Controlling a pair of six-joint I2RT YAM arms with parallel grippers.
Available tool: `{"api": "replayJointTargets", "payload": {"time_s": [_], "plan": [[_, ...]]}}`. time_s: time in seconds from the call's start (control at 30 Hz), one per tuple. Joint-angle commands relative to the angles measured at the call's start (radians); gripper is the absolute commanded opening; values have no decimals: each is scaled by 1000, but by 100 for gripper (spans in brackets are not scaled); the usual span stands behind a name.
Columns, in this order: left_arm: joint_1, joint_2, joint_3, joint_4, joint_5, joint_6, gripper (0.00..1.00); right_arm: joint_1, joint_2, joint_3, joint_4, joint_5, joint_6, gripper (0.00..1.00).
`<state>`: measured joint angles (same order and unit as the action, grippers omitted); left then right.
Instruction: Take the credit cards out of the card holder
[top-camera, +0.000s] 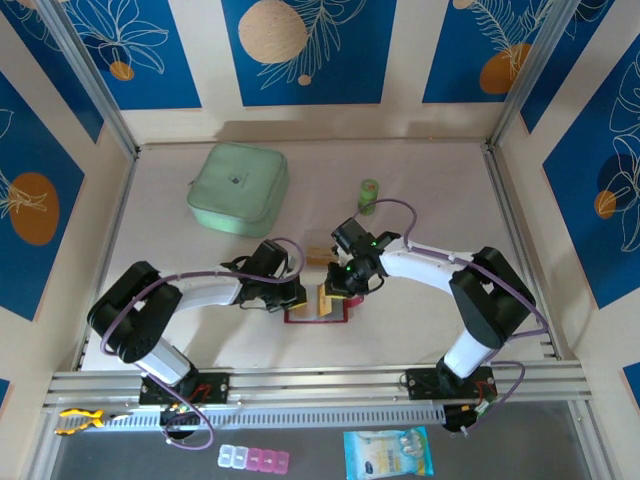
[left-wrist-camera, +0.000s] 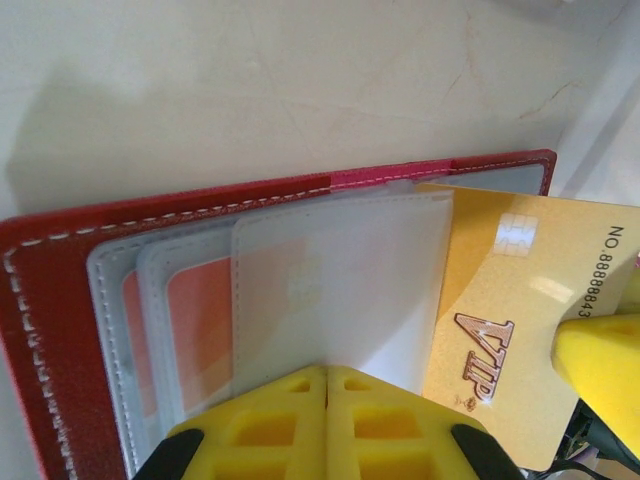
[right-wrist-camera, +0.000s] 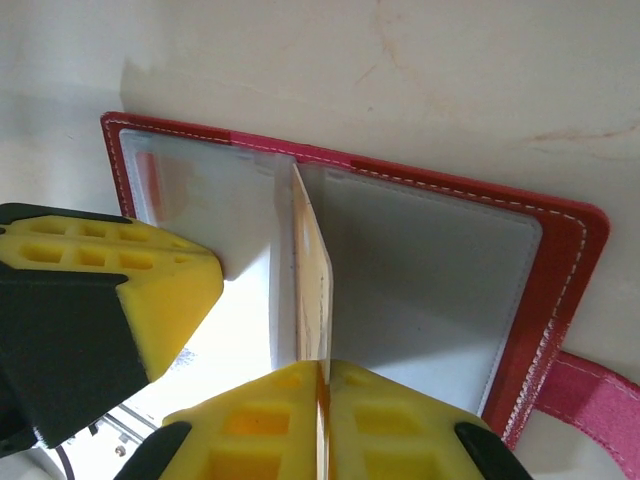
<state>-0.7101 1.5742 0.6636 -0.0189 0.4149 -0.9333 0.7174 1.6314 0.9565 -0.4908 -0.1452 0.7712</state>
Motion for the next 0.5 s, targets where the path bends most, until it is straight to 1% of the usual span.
{"api": "replayJointTargets", "payload": {"time_s": [0.0,0.13,0.2,0.3,0.47], "plan": [[-6,18,-22,-42,-11,22,6,10,24,14,-15,-7,20,13],[-6,20,-22,-41,-10,21,6,13,28,13,-13,-6,22,14],[-6,21,-20,-43,-10,22,6,14,28,10,-14,-4,19,10],[-4,15,-16,-54,-17,28,6,13,33,14,-29,7,7,6],[1,-78,-40,-83,-106,30,5,11,39,25,-46,16,-8,5]]}}
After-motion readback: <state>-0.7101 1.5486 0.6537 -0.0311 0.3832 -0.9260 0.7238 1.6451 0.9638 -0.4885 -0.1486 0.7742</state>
